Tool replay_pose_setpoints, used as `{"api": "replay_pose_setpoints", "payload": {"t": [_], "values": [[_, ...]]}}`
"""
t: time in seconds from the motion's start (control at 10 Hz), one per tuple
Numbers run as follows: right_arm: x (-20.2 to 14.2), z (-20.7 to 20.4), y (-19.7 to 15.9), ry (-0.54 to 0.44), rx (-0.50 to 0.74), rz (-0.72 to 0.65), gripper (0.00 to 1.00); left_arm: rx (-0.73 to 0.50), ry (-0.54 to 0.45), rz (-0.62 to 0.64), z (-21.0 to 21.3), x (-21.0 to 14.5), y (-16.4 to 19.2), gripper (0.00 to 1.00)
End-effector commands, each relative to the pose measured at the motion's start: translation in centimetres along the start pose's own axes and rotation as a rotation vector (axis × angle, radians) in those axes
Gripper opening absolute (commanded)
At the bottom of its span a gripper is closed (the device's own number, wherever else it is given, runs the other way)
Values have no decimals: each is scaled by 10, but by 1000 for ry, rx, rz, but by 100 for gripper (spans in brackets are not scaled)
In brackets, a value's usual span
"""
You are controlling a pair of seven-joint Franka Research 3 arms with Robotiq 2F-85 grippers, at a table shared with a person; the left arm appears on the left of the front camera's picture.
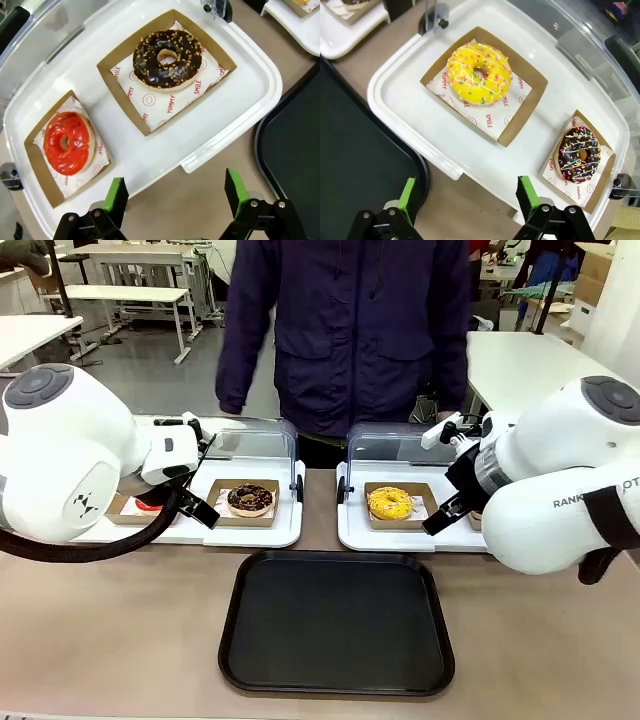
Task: Move the second donut from the left to the tray.
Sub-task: Pick up the Paper togo box containing the Donut indicated by the person and place it on the Handle tray.
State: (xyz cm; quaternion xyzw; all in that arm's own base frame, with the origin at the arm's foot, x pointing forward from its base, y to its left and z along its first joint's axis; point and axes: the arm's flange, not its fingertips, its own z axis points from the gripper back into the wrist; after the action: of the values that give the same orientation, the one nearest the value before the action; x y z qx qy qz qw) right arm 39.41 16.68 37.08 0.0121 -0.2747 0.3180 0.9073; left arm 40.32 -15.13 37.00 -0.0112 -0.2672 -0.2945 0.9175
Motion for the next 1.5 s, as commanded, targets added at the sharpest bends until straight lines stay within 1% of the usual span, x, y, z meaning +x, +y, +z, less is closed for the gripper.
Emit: {"api": "replay_pose_setpoints", "payload": {"t": [0.0,1.1,1.2,1.3,1.4], "values": [[0,0,0,0,0,0,100,0,0,0,0,0,0,100],[0,0,0,0,0,0,100,0,0,0,0,0,0,100],[0,0,0,0,0,1,100,-83,-45,11,22,24,23,100],[18,25,-21,-13,58,-15,100,-113,-38,-3,40,41,44,100],[27,50,-47,-43,128,-22,100,-135,-31,7,61,52,63,100]]}}
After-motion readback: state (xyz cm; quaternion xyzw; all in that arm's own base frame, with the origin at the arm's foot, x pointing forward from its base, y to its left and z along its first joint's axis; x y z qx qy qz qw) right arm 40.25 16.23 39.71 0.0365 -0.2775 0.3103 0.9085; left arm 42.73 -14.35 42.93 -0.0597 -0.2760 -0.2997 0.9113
